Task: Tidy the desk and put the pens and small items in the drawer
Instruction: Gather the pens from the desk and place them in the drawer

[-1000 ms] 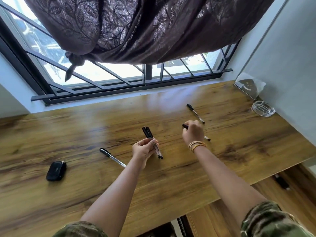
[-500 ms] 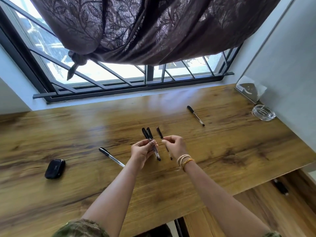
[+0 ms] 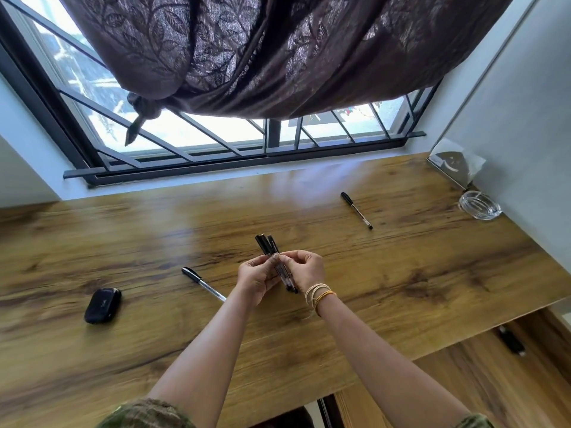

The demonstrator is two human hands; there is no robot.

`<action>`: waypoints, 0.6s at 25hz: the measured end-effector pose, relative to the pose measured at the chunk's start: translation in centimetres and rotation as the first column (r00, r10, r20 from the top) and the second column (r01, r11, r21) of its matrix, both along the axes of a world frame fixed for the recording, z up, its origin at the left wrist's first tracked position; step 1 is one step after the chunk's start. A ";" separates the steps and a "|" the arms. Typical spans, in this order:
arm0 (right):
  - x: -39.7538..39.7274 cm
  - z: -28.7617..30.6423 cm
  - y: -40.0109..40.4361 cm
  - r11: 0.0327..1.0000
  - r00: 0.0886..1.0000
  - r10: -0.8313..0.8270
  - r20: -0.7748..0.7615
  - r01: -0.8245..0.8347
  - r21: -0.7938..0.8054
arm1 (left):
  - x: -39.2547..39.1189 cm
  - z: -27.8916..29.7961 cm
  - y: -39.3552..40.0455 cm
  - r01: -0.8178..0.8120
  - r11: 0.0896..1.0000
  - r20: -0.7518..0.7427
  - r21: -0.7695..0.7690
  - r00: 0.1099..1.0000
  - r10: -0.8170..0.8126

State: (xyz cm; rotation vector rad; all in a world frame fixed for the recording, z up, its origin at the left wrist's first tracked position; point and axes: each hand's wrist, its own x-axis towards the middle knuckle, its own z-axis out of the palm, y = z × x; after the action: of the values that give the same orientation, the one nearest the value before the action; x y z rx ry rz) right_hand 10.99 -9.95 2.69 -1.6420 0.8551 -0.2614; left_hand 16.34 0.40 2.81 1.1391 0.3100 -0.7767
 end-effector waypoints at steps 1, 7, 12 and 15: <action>0.1 0.1 -0.4 0.999 0.999 0.044 -0.011 -0.044 -0.012 | 0.1 0.0 -0.1 -0.004 1.000 0.000 0.013 1.000 0.004; 3.4 2.4 -9.7 0.748 0.986 -0.065 -0.155 -0.055 -0.662 | 0.4 0.0 -0.6 -0.008 0.998 -0.016 0.065 1.000 0.009; 4.5 1.0 -16.6 0.660 0.876 -0.283 -0.392 -0.119 -0.742 | 1.0 -0.2 -0.9 -0.018 0.997 -0.047 0.076 0.999 0.022; 3.3 -0.5 -16.6 0.597 0.873 -0.279 -0.399 -0.168 -0.785 | 1.0 -0.2 -0.8 -0.005 0.997 -0.048 0.073 0.999 0.009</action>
State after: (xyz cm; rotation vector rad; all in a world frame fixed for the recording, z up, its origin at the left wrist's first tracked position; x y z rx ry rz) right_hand 14.32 -26.59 2.21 -2.6292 1.2921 -0.3088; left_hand 17.37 -0.40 2.60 1.1885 0.3856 -0.7930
